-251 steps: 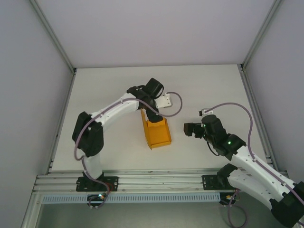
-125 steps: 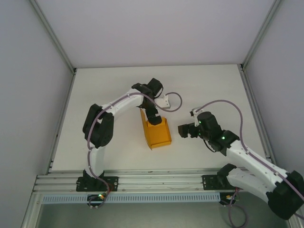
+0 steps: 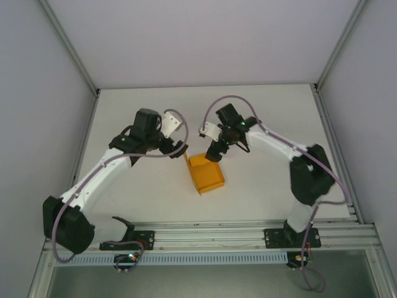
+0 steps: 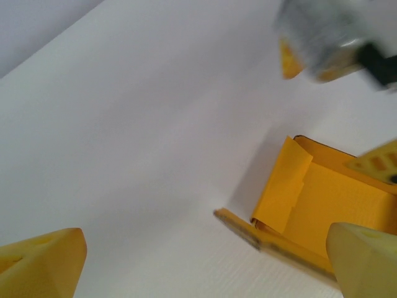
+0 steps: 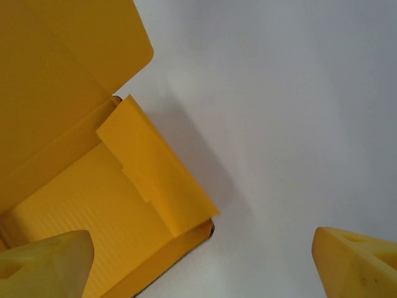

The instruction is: Assemble paper box

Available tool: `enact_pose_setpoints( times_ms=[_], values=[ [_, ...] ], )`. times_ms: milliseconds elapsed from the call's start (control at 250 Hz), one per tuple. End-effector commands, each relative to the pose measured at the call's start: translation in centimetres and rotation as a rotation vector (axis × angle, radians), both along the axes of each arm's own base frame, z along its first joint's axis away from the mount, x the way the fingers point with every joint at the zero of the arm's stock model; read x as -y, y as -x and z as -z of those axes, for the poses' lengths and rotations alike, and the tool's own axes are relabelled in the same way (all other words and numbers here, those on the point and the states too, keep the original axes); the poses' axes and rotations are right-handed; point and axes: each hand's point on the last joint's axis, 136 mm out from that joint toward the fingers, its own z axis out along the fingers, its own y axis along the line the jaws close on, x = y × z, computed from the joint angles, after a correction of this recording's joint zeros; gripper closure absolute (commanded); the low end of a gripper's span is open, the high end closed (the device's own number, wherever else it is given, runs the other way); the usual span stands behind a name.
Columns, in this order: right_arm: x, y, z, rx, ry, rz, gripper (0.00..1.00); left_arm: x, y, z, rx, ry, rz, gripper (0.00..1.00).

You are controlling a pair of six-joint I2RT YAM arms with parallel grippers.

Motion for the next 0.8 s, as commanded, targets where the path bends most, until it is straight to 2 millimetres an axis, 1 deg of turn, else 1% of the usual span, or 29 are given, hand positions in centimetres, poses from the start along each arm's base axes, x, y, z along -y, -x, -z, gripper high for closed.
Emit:
enact_pose_setpoints(
  times_ms=[0, 88, 152, 176, 224, 319, 439, 531, 615, 719, 747, 795],
  values=[
    [0.0, 2.9, 2.0, -0.130, 0.100, -0.283, 0.14, -0.8, 0.1, -0.7, 0.003, 0.100, -0.071, 0.00],
    [-1.2, 2.3, 2.6, -0.153, 0.092, -0.334, 0.19, -1.3, 0.9, -0.6, 0.004, 0.115, -0.081, 0.00],
    [-1.9, 2.1, 3.1, -0.170, 0.090, -0.360, 0.32, -1.6, 1.2, -0.8, 0.012, 0.128, -0.091, 0.00],
    [-2.2, 1.9, 3.3, -0.177, 0.092, -0.362, 0.35, -1.7, 1.2, -0.8, 0.015, 0.130, -0.094, 0.00],
    [-2.6, 1.9, 3.8, -0.195, 0.096, -0.379, 0.33, -1.9, 1.4, -0.8, 0.018, 0.134, -0.104, 0.00],
    [-3.4, 1.8, 5.0, -0.219, 0.111, -0.406, 0.33, -2.0, 1.7, -0.7, 0.018, 0.146, -0.108, 0.00],
    [-4.3, 1.7, 5.8, -0.247, 0.120, -0.429, 0.34, -2.0, 2.0, -0.1, 0.002, 0.154, -0.114, 0.00],
    [-4.6, 1.0, 6.8, -0.248, 0.139, -0.428, 0.39, -2.1, 2.0, 0.4, -0.009, 0.154, -0.119, 0.00],
    [-4.3, 0.7, 7.7, -0.266, 0.169, -0.424, 0.41, -2.2, 2.1, 0.6, -0.013, 0.152, -0.128, 0.00],
    [-3.7, 0.8, 9.1, -0.304, 0.216, -0.421, 0.55, -2.3, 2.0, 0.6, -0.010, 0.156, -0.134, 0.00],
    [-3.4, 0.7, 9.6, -0.311, 0.233, -0.419, 0.62, -2.3, 2.0, 0.5, -0.008, 0.157, -0.134, 0.00],
    [-3.2, 0.5, 10.2, -0.315, 0.256, -0.405, 0.77, -2.3, 2.0, 0.5, -0.009, 0.159, -0.135, 0.00]
  ],
)
